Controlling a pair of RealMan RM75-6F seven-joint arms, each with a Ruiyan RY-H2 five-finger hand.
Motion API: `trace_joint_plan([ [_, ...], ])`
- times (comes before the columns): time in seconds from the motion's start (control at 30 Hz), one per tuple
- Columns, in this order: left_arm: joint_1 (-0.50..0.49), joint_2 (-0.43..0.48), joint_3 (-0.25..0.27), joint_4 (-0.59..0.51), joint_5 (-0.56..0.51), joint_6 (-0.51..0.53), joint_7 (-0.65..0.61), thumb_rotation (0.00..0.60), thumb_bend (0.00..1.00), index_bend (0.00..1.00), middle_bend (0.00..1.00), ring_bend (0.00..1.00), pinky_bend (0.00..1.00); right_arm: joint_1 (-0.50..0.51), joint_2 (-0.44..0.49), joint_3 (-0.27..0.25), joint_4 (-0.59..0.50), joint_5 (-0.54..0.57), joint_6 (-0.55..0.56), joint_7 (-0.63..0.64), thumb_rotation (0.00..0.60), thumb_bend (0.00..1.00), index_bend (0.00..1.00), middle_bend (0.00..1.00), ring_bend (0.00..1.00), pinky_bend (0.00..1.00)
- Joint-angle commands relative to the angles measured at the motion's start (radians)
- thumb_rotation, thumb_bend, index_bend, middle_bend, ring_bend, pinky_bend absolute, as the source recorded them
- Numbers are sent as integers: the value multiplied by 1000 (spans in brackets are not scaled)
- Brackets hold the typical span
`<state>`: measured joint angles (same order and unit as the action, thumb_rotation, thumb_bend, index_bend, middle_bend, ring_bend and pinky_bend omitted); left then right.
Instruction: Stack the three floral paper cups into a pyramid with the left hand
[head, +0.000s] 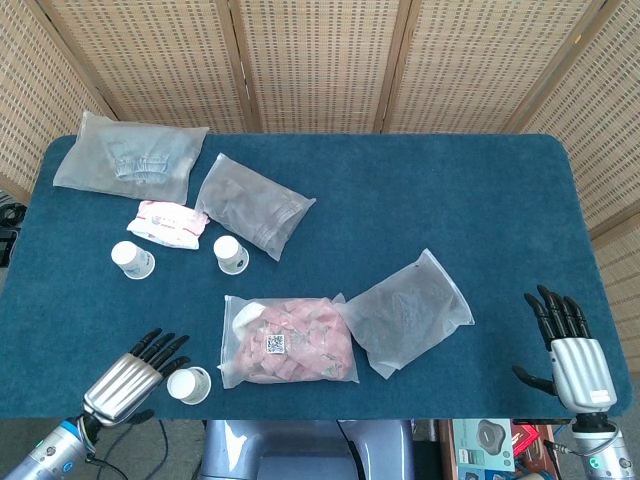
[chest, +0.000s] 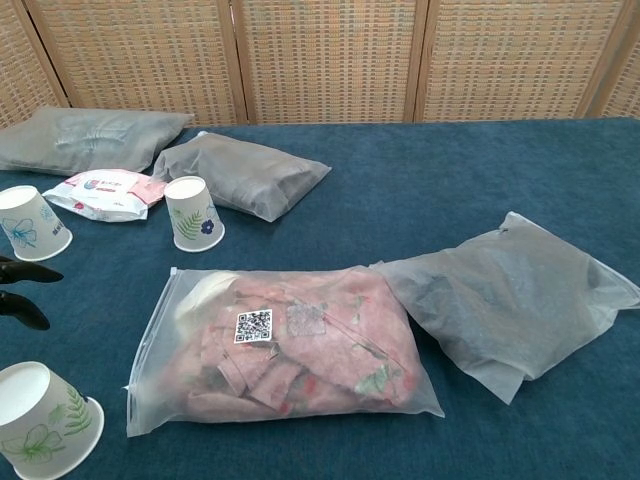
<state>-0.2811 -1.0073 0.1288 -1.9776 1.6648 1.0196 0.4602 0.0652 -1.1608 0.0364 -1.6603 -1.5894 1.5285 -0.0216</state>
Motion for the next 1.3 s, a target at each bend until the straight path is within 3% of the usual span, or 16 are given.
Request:
trace_joint_plan([
  [0.03,-9,-17,-7,2,-38,-25,28,600,187,190,0,0,0,0,0,0,0,-2,1,0,600,93,0,0,0,0],
  [0.47,-42,-108,-28,45,-144,-67,70,600,187,204,0,0,0,-1,0,0,0,-1,2,3,600,93,0,0,0,0],
  [1.3,-68,-216,-29,120,-202,-32,89,600,187,419,0,0,0,-3,3,1,-1,-2,4,10,600,93,0,0,0,0],
])
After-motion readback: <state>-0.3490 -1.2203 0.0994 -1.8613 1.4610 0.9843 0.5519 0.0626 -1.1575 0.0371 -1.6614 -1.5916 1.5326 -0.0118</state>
